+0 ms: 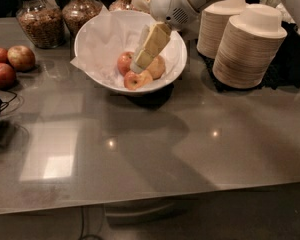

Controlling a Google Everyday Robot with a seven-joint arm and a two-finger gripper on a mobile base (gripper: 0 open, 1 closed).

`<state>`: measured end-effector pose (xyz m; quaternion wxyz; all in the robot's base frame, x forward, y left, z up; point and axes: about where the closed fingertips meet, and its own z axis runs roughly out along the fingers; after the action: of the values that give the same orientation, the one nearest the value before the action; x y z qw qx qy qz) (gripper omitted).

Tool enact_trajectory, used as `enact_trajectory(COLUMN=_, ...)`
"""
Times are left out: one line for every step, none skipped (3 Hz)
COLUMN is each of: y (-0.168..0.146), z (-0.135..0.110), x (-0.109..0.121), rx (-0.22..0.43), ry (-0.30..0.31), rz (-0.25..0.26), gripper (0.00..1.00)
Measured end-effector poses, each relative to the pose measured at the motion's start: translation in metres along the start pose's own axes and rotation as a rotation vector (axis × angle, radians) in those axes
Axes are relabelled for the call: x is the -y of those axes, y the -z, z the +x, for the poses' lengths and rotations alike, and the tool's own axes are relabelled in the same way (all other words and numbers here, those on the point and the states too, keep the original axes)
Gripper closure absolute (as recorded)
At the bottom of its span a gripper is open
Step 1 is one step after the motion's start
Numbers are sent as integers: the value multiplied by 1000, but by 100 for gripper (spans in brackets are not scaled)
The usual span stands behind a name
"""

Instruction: Pick apple from white bowl

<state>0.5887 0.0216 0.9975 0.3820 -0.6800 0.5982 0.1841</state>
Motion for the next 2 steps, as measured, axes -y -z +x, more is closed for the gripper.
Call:
enact_trajectory(y=-21, z=1, x=5, rx=13, ry=-17, rz=-40, gripper=5)
enact_trajectory(y=-35, z=2, x=8, rx=8, ry=-25, rz=-48, gripper=8)
